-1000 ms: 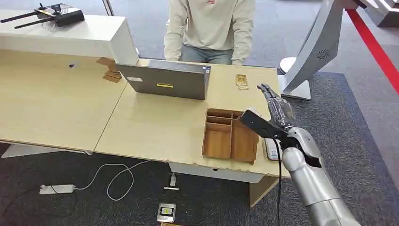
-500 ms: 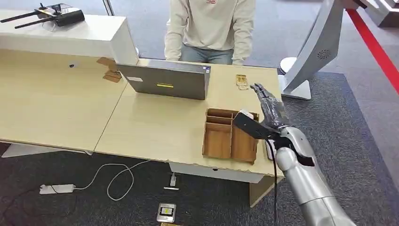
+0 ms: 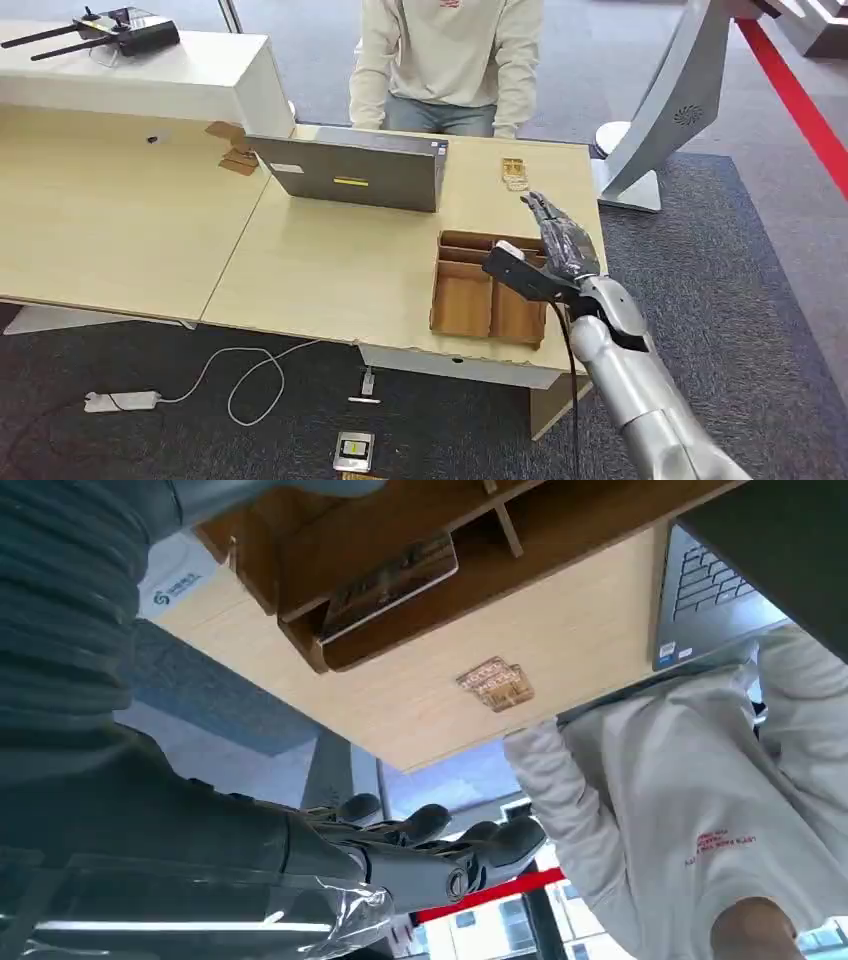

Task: Pass the card to the sensor for recognition and then transmit it.

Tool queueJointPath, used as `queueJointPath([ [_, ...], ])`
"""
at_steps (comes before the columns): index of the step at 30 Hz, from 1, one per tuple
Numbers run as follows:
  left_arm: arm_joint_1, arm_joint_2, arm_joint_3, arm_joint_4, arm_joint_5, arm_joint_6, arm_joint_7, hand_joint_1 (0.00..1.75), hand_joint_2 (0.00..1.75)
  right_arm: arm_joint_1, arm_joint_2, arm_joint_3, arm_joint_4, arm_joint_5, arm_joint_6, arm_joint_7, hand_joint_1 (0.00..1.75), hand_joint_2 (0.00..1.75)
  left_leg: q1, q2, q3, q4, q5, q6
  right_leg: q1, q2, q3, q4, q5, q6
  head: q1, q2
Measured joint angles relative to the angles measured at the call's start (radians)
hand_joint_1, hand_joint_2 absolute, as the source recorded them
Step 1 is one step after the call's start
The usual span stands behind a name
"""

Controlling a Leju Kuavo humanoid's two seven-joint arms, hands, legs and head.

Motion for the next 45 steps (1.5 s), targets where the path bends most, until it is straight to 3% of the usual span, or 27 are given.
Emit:
queueJointPath([
  [45,-0.004,0.0,0.0,0.0,0.007,0.001,0.008,0.0,0.0,-0.026,0.023,0.006,0.118,-0.009,-0.019,0.002,0.0,1.75,0.0,0.0,0.0,0.0,0.0,0.0,0.0,0.0,0.0,0.0,0.0,0.0,0.0,0.0],
])
